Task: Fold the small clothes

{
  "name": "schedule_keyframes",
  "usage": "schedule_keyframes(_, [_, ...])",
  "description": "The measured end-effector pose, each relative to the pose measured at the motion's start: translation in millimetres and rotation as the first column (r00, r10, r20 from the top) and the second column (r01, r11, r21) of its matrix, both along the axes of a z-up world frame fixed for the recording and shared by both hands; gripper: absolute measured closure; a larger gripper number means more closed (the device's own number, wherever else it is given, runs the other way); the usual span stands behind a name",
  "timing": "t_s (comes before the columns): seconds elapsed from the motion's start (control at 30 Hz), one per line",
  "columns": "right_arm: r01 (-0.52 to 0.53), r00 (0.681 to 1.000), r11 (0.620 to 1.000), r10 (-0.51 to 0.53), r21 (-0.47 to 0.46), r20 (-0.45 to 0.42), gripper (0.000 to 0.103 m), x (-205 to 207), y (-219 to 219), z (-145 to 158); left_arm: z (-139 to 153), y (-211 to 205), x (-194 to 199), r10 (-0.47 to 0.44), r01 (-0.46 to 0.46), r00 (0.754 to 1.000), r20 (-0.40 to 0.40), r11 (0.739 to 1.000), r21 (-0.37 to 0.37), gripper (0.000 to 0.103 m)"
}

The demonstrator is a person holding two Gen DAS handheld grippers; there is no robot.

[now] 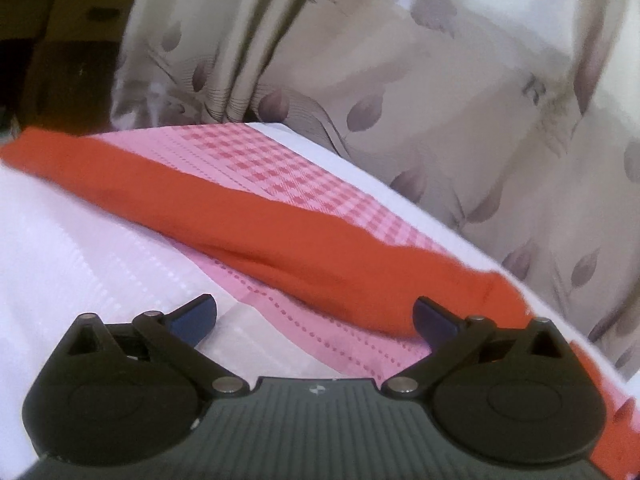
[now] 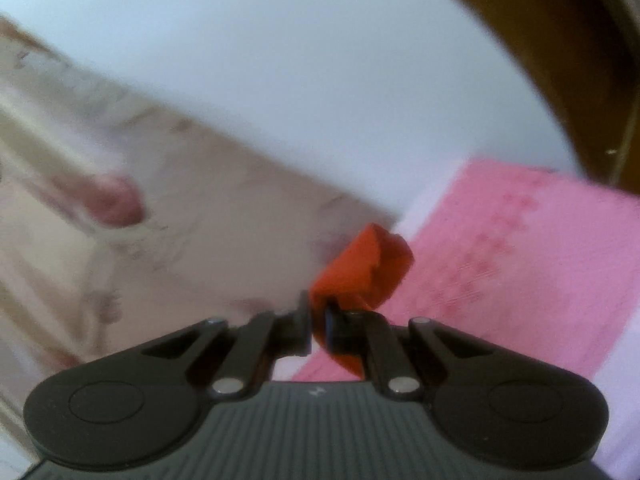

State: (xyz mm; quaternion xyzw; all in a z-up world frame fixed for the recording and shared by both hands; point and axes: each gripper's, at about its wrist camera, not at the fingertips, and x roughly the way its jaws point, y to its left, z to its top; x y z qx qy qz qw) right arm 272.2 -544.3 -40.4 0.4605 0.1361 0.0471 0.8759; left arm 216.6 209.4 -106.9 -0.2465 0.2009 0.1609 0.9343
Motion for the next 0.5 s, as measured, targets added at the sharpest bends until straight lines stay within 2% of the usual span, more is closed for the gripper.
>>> schedule_keyframes(0.13, [-0.103,0.994,0.994,0.102,0.031,0.038,0.097,20,71,21,0,4,-2,0.002,-0.001,1.000,0.030,0.999,-0.034,0.000])
schedule_keyframes(0.23, [-0.177,0.983,0.982,0.174,0.066,0.055,0.097,37,131,26,0,7,-3,-0.003,0.006,0.999,0.052,0.998,-0.056,0.000])
schedule_keyframes(0.5, [-0.336,0.942,0.928,0.331,0.163,0.059,0.097,76,289,2,-3,14,-7,-0.006,0.015,0.996,0.090,0.994,-0.106,0.000])
